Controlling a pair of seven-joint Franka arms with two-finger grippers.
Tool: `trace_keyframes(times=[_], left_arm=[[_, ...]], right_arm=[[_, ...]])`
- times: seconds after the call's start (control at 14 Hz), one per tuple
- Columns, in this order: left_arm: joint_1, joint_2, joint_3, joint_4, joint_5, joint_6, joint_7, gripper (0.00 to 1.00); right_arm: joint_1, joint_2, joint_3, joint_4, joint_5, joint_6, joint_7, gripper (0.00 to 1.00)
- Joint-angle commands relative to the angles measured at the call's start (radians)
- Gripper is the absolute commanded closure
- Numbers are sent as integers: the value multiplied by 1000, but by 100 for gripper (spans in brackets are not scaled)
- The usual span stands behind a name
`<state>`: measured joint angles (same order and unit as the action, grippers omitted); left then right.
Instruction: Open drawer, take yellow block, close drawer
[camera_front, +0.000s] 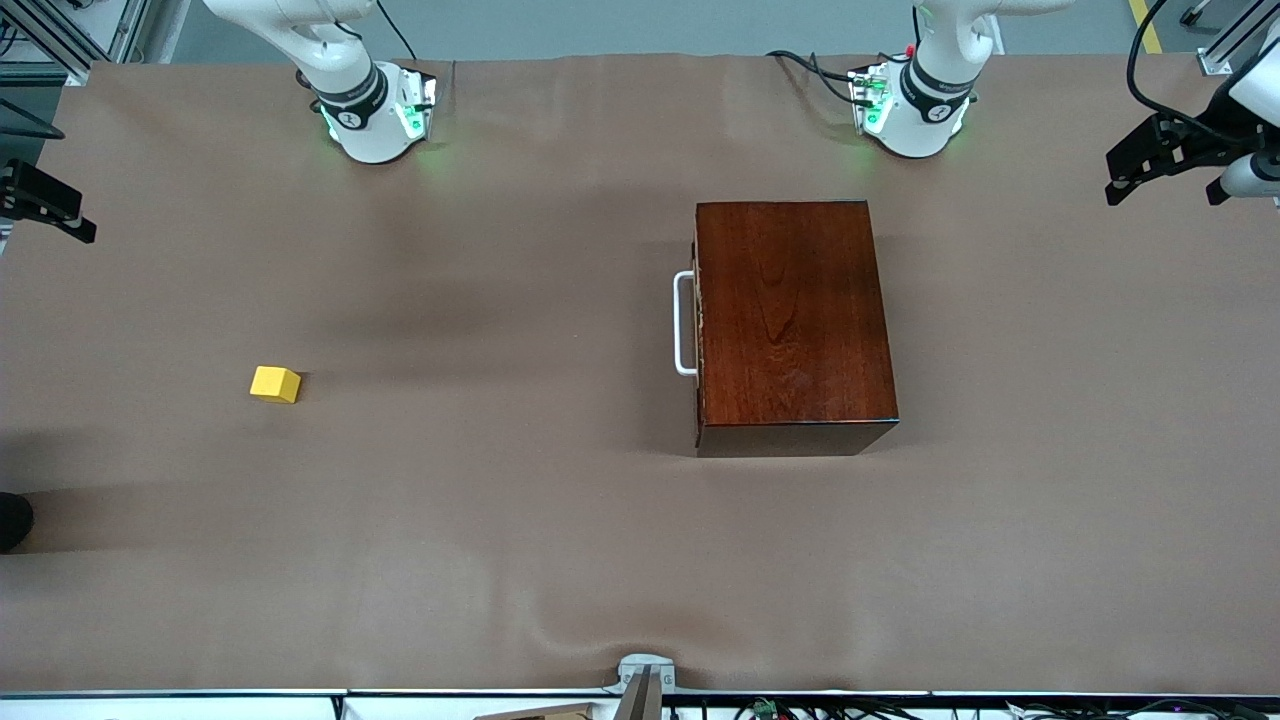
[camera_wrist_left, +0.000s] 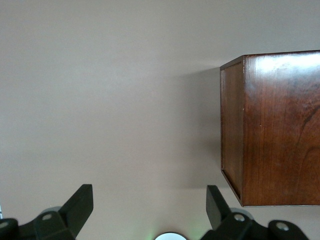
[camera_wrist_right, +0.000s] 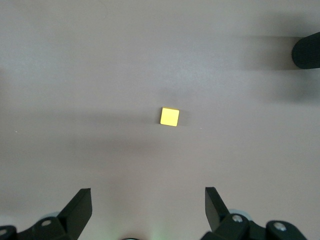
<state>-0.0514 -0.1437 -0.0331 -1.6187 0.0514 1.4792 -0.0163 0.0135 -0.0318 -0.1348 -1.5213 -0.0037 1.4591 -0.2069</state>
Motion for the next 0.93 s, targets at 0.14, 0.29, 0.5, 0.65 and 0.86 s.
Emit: trace_keyframes(times=[0.14, 0.29, 0.5, 0.65, 0.86], left_arm=[[7, 3, -4, 14, -18, -14, 3, 0], [5, 4, -4, 14, -16, -11, 3, 0], [7, 4, -4, 14, -18, -13, 3, 0], [7, 4, -4, 14, -18, -13, 3, 0], [7, 3, -4, 14, -18, -13, 3, 0]], right_arm=[[-18, 7, 9, 18, 17, -14, -8, 0], [-17, 7, 9, 18, 17, -13, -8, 0], [-20, 7, 7, 18, 17, -13, -9, 0], [-26, 7, 7, 18, 17, -13, -9, 0], [-30, 9, 7, 18, 17, -13, -9, 0]])
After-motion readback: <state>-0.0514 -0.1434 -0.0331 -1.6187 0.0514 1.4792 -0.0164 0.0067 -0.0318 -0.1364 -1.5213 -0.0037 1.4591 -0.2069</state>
